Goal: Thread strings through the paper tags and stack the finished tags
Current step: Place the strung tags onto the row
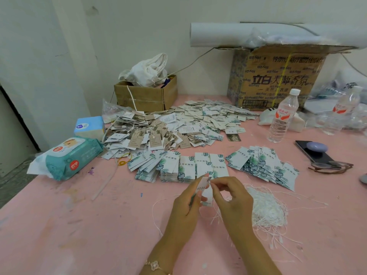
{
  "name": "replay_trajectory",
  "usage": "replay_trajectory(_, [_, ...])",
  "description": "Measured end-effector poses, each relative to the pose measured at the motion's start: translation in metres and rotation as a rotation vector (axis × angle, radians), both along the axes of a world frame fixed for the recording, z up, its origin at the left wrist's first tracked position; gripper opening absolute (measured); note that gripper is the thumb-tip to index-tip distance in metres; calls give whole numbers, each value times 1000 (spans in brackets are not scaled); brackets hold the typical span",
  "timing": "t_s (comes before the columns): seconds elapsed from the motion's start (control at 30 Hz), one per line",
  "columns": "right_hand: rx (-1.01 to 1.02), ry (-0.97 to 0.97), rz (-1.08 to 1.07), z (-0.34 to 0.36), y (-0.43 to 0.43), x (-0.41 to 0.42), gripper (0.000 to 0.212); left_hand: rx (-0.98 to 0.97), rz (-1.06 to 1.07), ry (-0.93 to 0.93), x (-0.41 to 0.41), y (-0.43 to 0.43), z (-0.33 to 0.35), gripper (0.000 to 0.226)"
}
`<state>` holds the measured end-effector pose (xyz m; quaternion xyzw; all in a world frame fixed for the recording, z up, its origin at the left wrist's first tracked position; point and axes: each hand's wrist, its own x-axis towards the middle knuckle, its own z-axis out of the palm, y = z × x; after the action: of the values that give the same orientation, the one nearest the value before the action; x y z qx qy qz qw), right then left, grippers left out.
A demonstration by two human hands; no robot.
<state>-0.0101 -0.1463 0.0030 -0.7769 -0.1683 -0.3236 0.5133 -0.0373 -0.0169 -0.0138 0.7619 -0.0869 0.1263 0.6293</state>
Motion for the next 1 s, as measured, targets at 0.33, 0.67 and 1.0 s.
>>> replay_trajectory(0.33, [40, 135, 25, 0, 3, -2, 22, 145, -9, -64, -1, 1, -1, 45])
replay_trajectory(0.67, [30, 262, 85, 8, 0, -1, 23, 278, 17, -119, 0, 6, -2, 51])
replay_trajectory(1.0, [268, 405, 172, 12, 2, -3, 12, -26, -6, -3, -3, -1, 6, 40])
